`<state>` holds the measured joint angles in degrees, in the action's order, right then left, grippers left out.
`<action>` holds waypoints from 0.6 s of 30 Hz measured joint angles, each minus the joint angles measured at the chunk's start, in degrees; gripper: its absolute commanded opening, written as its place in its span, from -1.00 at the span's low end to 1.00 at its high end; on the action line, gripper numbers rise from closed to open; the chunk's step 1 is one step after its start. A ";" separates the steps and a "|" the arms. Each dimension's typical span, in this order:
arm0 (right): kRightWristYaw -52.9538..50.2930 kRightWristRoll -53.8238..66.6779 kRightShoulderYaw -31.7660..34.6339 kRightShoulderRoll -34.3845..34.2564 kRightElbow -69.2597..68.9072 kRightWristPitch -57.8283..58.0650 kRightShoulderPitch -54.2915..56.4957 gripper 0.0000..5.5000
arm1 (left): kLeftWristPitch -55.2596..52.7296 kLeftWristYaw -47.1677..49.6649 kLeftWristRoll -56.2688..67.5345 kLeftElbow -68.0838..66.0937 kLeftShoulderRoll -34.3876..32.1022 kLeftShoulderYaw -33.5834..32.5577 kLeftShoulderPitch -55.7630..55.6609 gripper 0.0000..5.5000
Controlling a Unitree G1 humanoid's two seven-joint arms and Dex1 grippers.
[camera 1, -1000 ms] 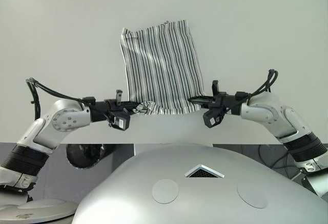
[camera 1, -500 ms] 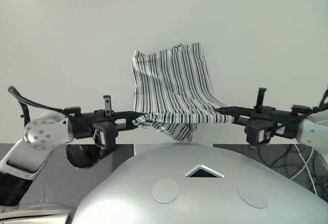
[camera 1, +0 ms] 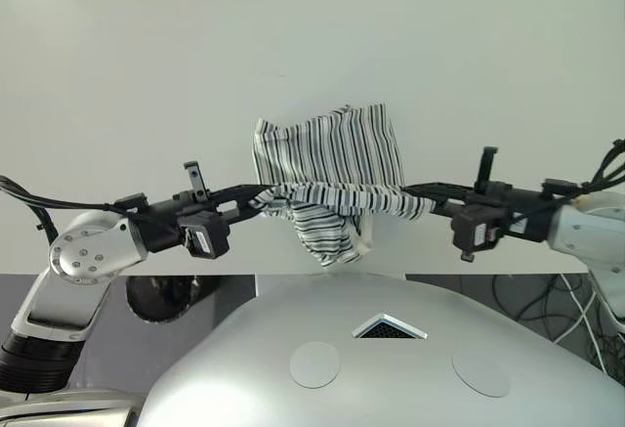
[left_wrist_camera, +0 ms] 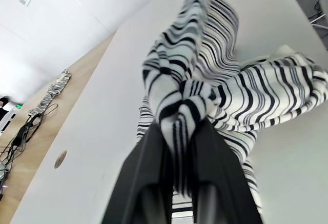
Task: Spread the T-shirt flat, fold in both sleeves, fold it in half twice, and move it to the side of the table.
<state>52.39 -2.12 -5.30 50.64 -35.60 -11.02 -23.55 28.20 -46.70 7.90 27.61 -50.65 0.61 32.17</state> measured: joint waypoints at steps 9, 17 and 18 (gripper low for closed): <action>-2.59 -6.67 -7.18 -4.06 6.18 -1.31 4.75 -0.98 | -1.87 0.12 -1.84 -0.13 2.07 0.84 -2.80 -0.92; -6.37 -7.57 -6.72 -7.89 14.32 -1.93 16.72 -0.98 | -8.08 4.05 -3.33 -4.60 8.53 2.34 -15.06 -0.92; -6.56 -9.23 -7.91 -8.83 16.87 -2.13 19.24 -0.98 | -9.15 5.16 -5.99 -7.53 9.67 3.28 -17.37 -0.92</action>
<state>45.83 -11.35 -13.21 41.81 -18.73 -13.15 -4.30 19.05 -41.53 1.91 20.09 -40.98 3.89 14.80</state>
